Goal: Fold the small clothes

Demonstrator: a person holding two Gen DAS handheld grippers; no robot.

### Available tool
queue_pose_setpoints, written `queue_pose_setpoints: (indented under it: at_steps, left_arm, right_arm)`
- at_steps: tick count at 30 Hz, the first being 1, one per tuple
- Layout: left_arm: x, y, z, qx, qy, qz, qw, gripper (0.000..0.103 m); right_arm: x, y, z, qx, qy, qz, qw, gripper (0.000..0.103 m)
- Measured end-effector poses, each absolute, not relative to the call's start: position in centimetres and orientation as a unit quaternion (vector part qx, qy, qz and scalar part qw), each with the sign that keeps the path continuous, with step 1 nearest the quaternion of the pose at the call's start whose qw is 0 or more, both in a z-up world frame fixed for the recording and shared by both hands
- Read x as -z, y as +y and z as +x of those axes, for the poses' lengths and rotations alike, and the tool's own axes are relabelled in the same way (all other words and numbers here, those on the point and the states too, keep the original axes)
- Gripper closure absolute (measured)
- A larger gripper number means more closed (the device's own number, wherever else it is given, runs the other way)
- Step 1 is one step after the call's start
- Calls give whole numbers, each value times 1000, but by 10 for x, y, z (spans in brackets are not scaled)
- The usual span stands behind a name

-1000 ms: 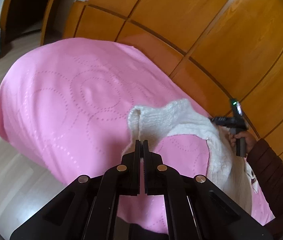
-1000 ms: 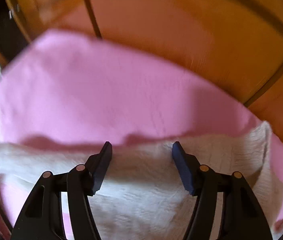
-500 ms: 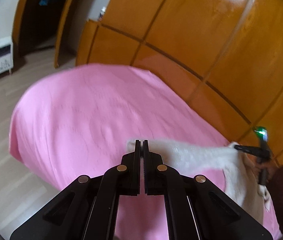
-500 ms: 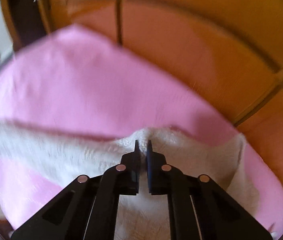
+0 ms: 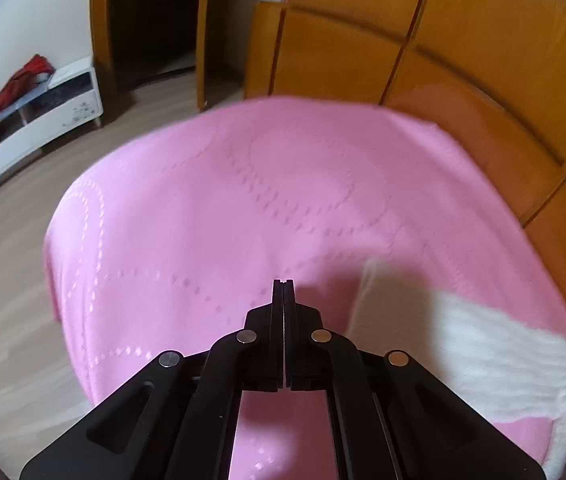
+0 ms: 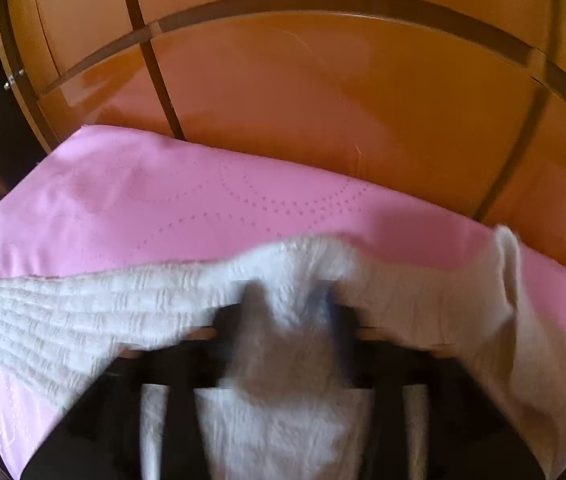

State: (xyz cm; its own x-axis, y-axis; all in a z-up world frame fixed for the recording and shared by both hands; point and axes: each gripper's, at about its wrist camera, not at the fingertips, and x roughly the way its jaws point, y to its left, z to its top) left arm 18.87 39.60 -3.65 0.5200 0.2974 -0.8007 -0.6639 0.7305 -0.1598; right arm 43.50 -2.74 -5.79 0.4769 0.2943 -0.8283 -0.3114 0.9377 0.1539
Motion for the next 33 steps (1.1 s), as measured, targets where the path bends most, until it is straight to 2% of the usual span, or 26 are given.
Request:
queue_pose_setpoints:
  at_steps: [3, 4, 12, 13, 14, 15, 16, 20, 24, 26, 27, 28, 29, 30, 31, 33]
  left_arm:
    - [30, 375, 172, -216, 383, -255, 861, 103]
    - [28, 363, 167, -185, 382, -254, 869, 103]
    - [50, 225, 115, 130, 432, -291, 844, 102]
    - [54, 210, 108, 156, 437, -296, 835, 92]
    - [58, 197, 102, 177, 445, -299, 825, 56]
    - [62, 185, 93, 192, 447, -311, 816, 31]
    - [66, 178, 87, 203, 443, -330, 808, 30]
    - [71, 144, 74, 248, 469, -308, 790, 30]
    - [91, 119, 60, 267, 503, -303, 764, 33]
    - [93, 108, 55, 269, 509, -280, 768, 41]
    - [94, 105, 51, 269, 510, -270, 771, 52]
    - [94, 104, 50, 268, 512, -267, 771, 61]
    - [94, 102, 50, 268, 516, -262, 770, 83]
    - [92, 94, 56, 266, 515, -250, 775, 97]
    - [86, 94, 55, 264, 509, -242, 783, 97]
    - [63, 95, 60, 275, 482, -246, 795, 98]
  right_arm:
    - [39, -46, 407, -181, 459, -16, 870, 31]
    - [34, -57, 394, -184, 455, -12, 871, 24]
    - [22, -158, 265, -188, 467, 48, 863, 19]
    - [19, -173, 253, -181, 468, 53, 864, 17]
    - [19, -191, 236, -167, 469, 60, 865, 16]
    - [18, -216, 215, -142, 471, 68, 868, 16]
    - [18, -237, 199, -121, 474, 76, 869, 16]
    - [14, -334, 122, -17, 483, 115, 868, 16]
    - [20, -389, 60, 4, 507, 180, 843, 16]
    - [28, -394, 38, -7, 519, 205, 830, 20]
    - [33, -394, 28, -15, 525, 212, 824, 22]
    - [35, -391, 22, -17, 522, 211, 826, 30]
    - [33, -386, 20, -17, 519, 205, 830, 52]
    - [31, -383, 19, -30, 518, 208, 829, 71]
    - [30, -384, 19, -51, 520, 227, 822, 96]
    - [14, -379, 25, -73, 514, 228, 824, 97]
